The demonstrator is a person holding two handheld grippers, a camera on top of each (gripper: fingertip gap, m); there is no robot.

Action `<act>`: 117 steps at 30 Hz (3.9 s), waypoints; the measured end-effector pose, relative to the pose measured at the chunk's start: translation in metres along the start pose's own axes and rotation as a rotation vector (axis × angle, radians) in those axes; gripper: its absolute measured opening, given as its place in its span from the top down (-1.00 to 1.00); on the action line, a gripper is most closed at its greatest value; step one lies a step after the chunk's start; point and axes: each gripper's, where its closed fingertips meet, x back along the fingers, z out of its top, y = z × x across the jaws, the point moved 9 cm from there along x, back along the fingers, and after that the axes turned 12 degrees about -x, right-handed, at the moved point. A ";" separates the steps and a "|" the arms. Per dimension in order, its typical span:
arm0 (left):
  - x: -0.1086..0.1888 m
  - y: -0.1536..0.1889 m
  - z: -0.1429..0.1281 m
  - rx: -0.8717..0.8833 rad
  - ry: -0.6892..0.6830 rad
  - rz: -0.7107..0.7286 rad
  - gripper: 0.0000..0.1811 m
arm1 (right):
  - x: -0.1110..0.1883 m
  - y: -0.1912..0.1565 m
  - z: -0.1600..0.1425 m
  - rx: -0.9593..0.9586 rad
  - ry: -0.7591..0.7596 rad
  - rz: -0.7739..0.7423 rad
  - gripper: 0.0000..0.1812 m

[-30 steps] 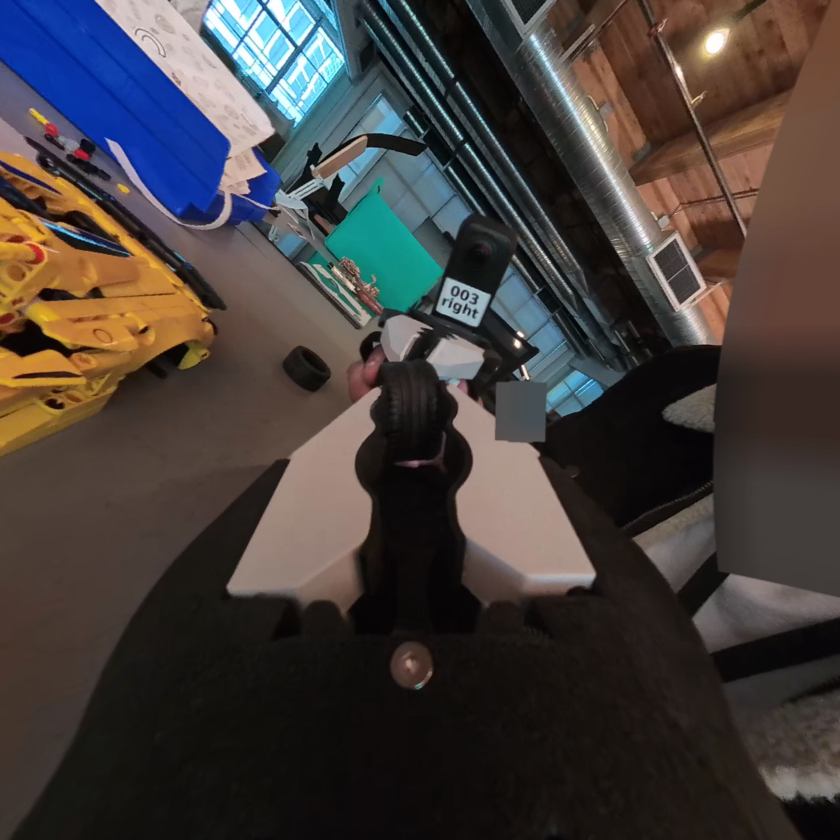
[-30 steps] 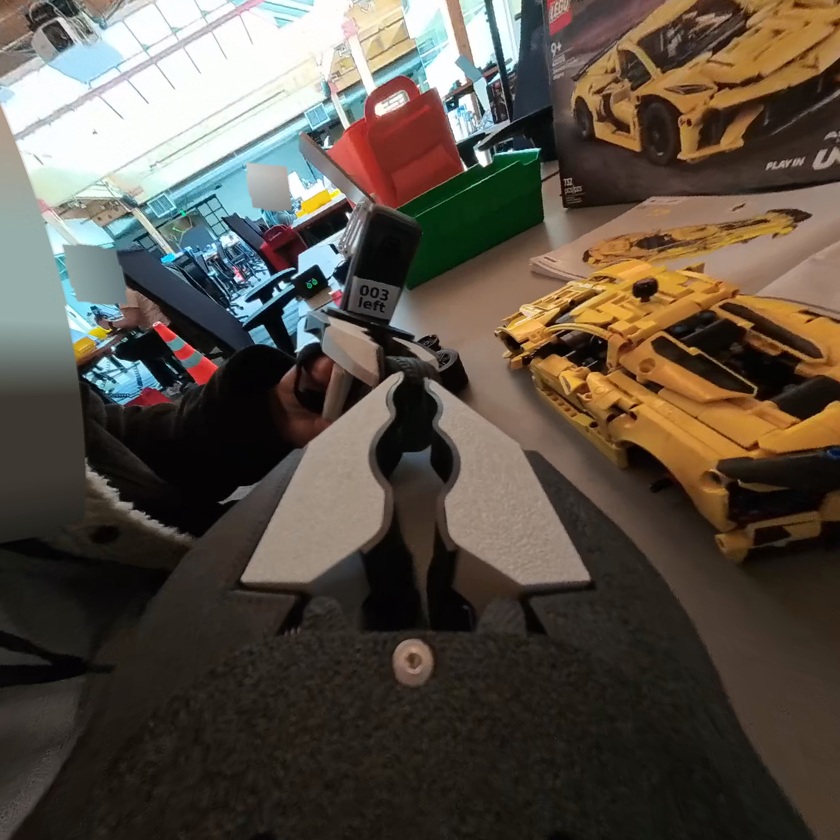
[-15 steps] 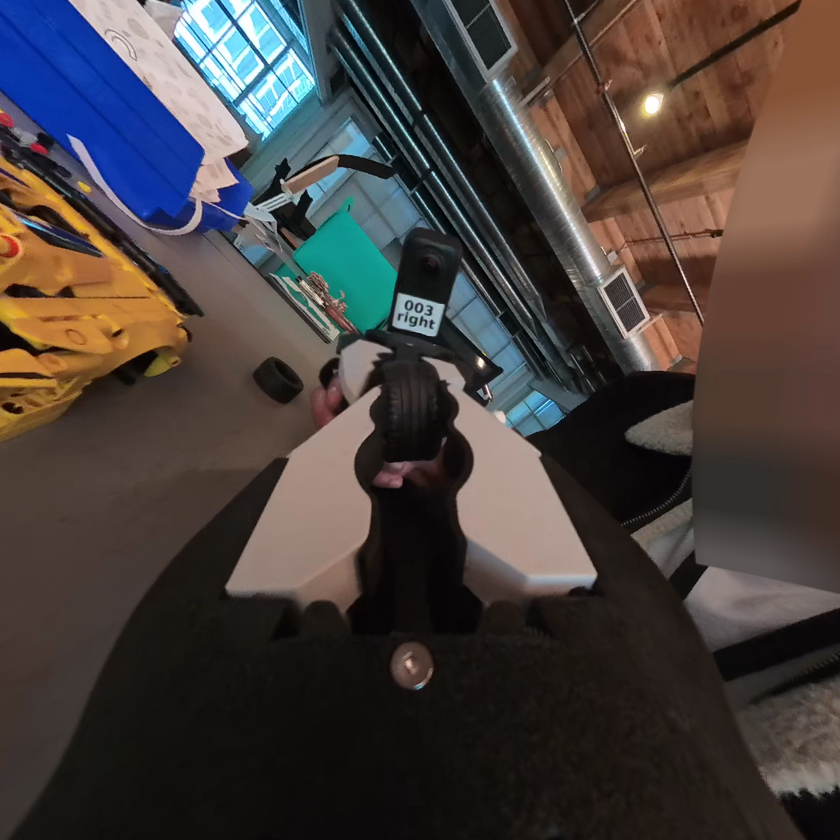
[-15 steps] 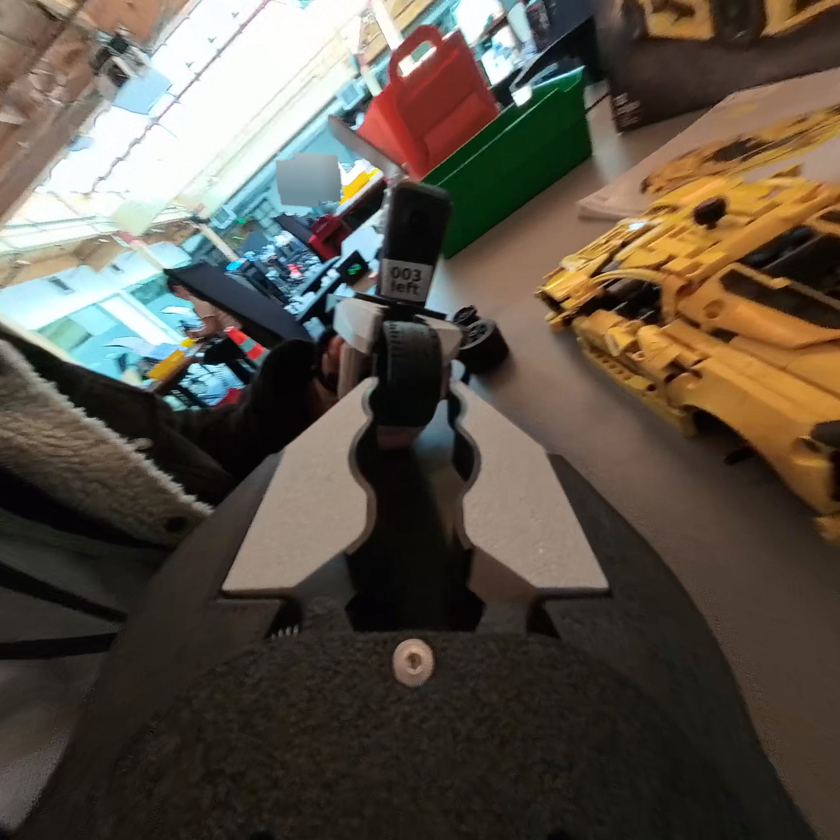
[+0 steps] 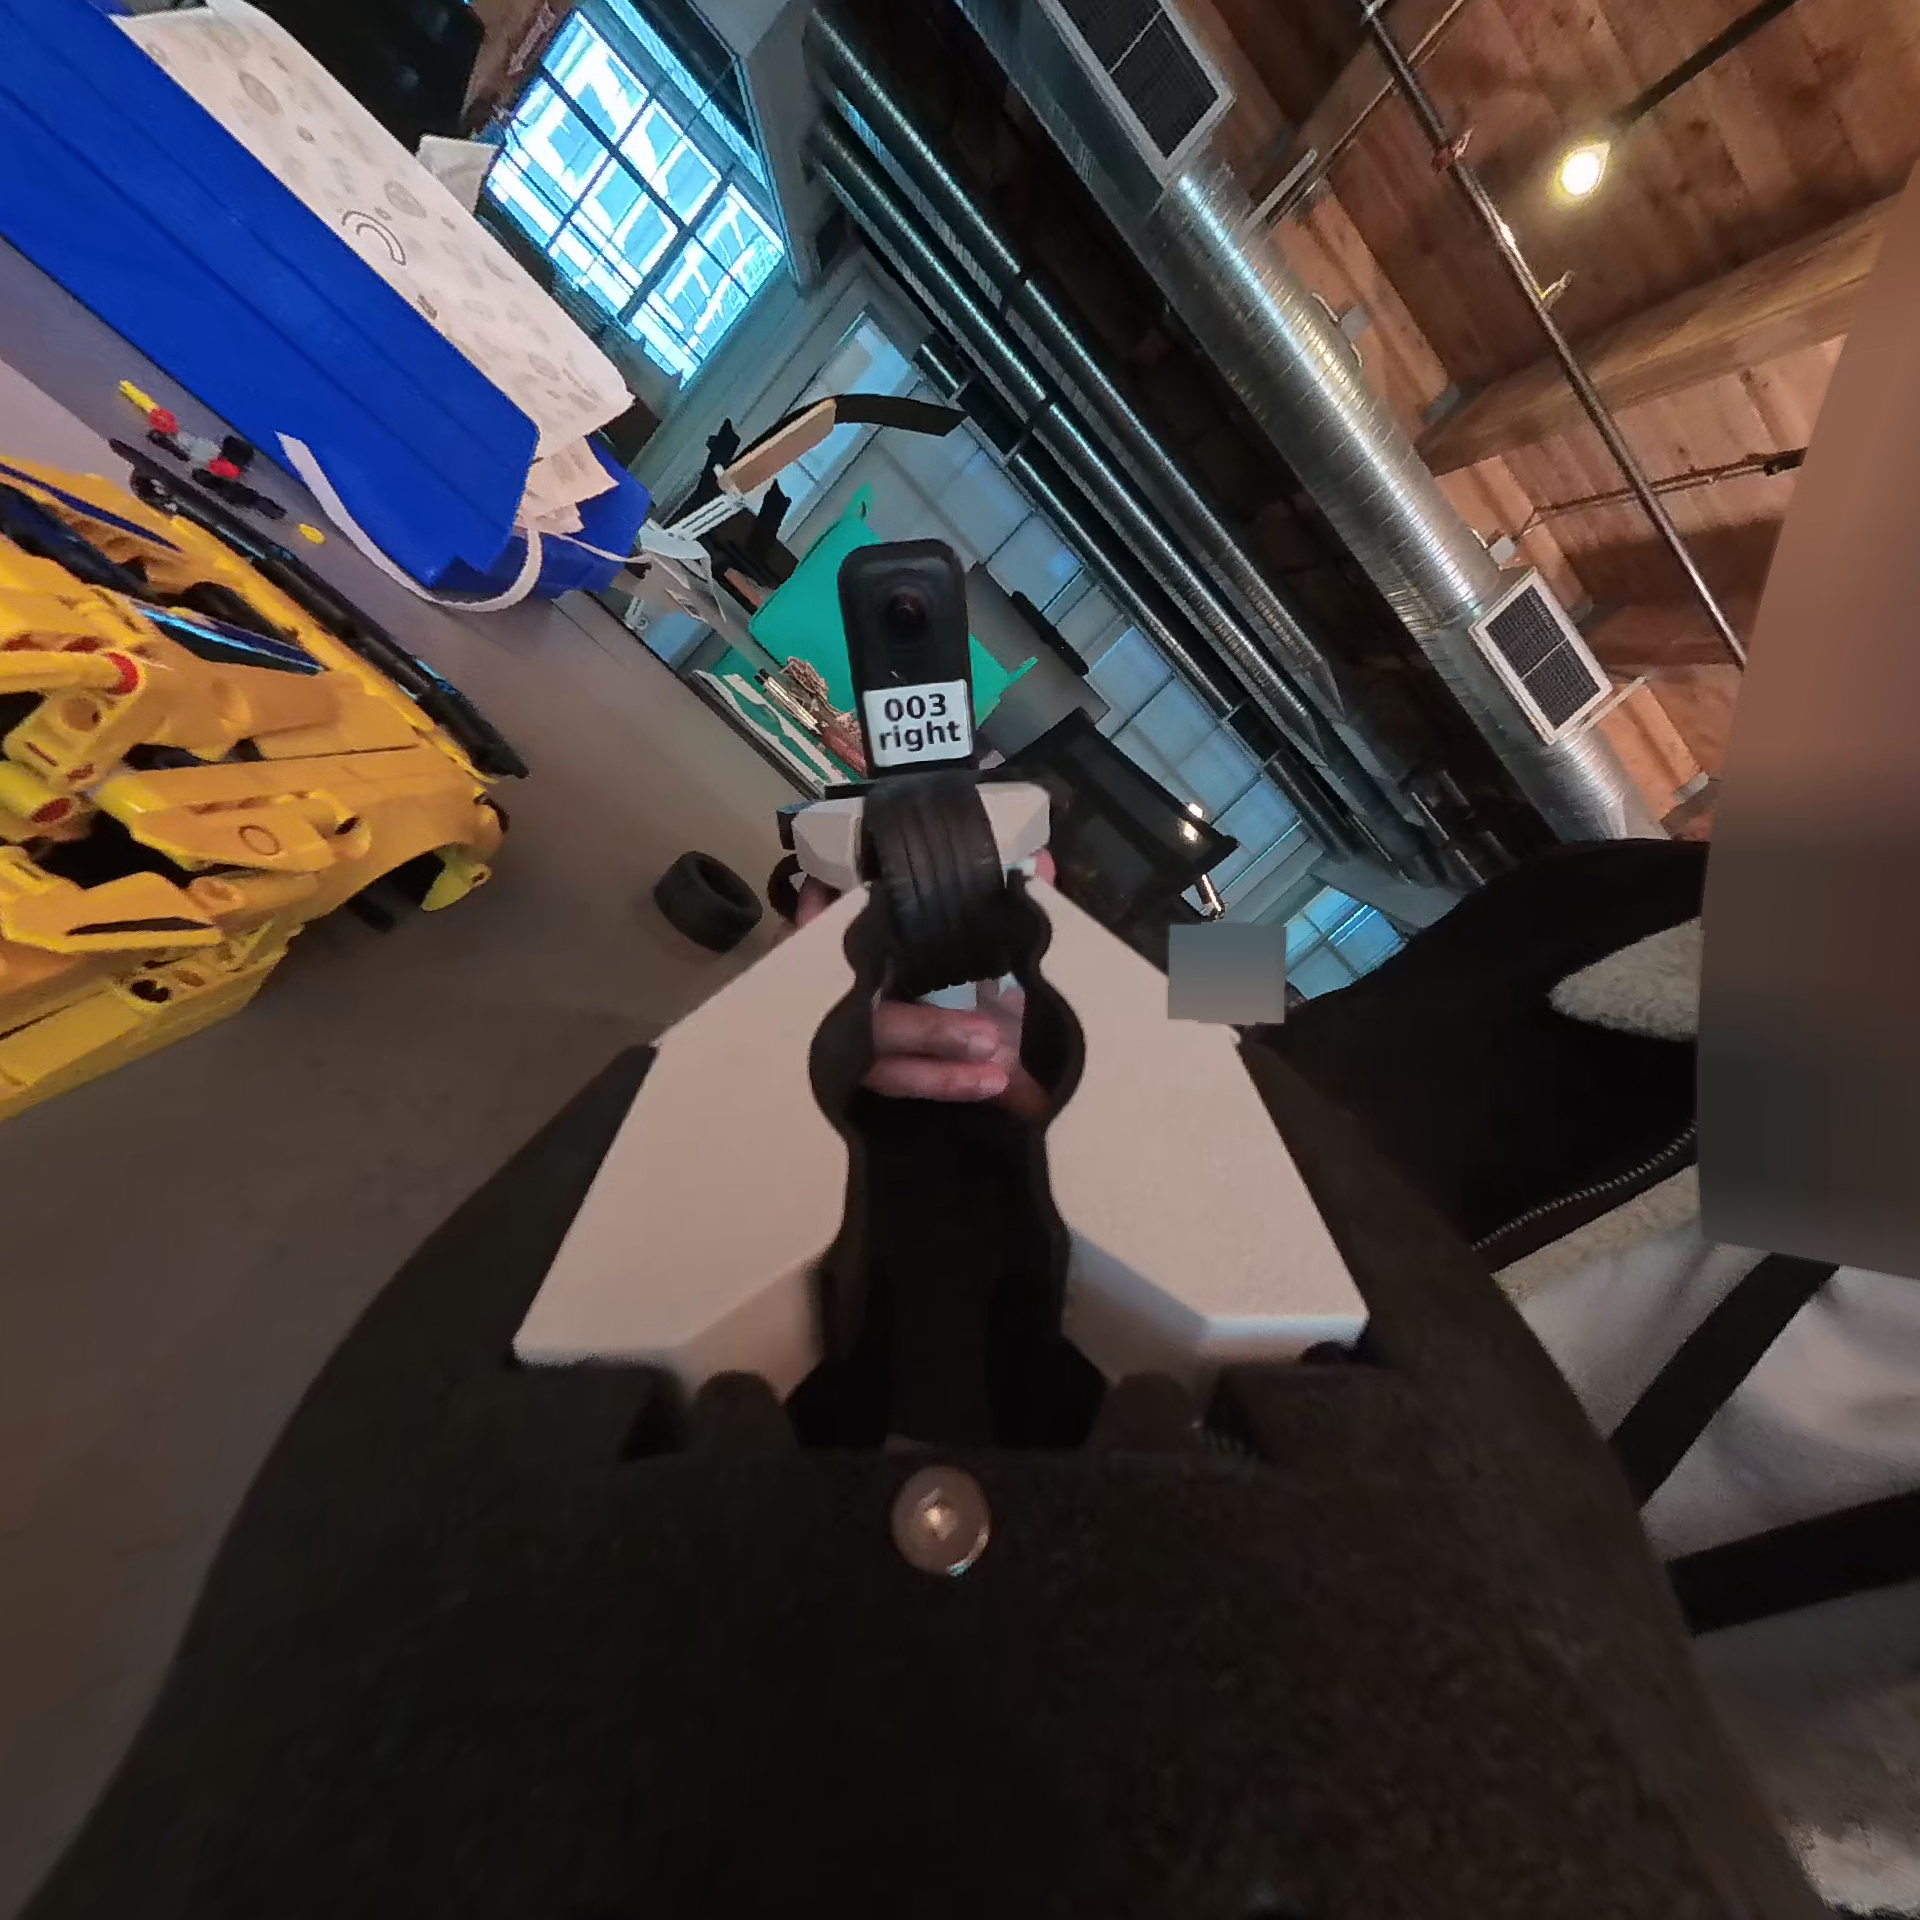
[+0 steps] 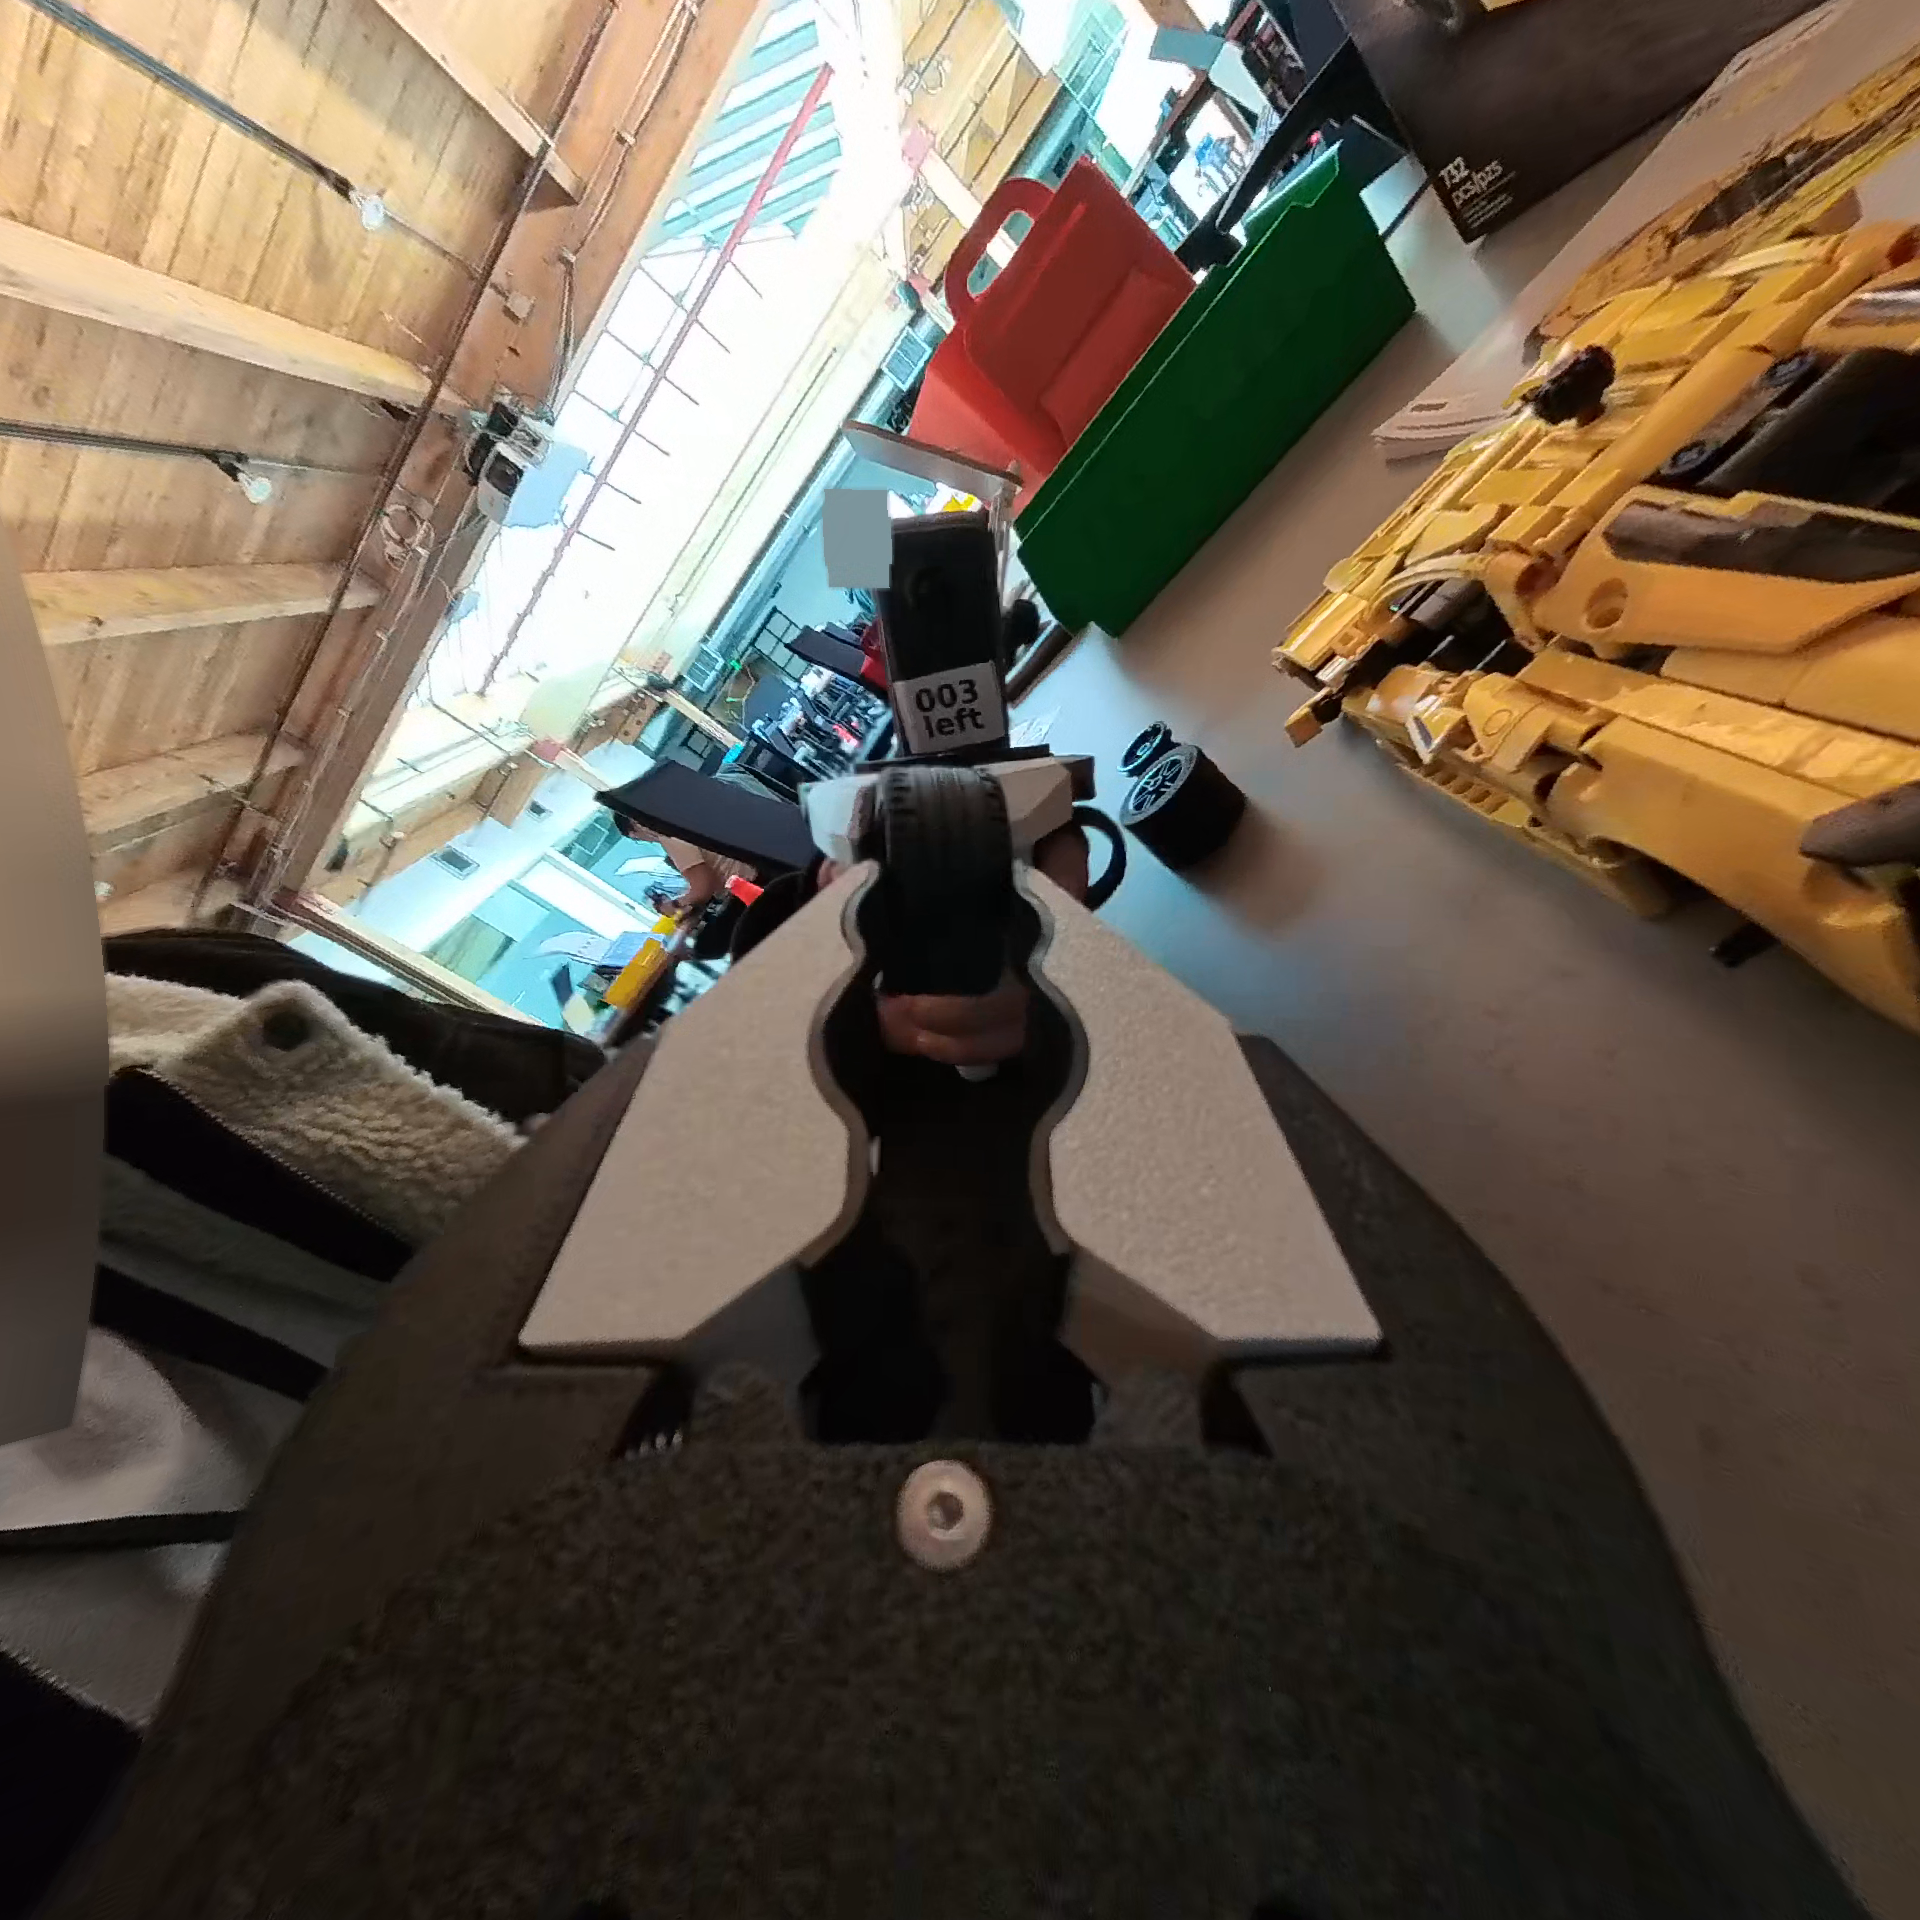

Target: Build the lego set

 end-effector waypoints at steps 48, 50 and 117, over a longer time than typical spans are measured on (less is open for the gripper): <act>-0.004 -0.002 -0.003 -0.080 -0.114 0.113 0.77 | 0.002 -0.005 0.001 0.267 0.084 -0.233 0.97; -0.004 -0.004 -0.003 -0.059 -0.110 0.109 0.77 | 0.001 -0.005 0.001 0.283 0.082 -0.251 0.97; -0.005 -0.009 -0.007 0.143 -0.109 -0.070 0.74 | -0.032 -0.036 -0.019 1.325 -0.141 -0.567 0.48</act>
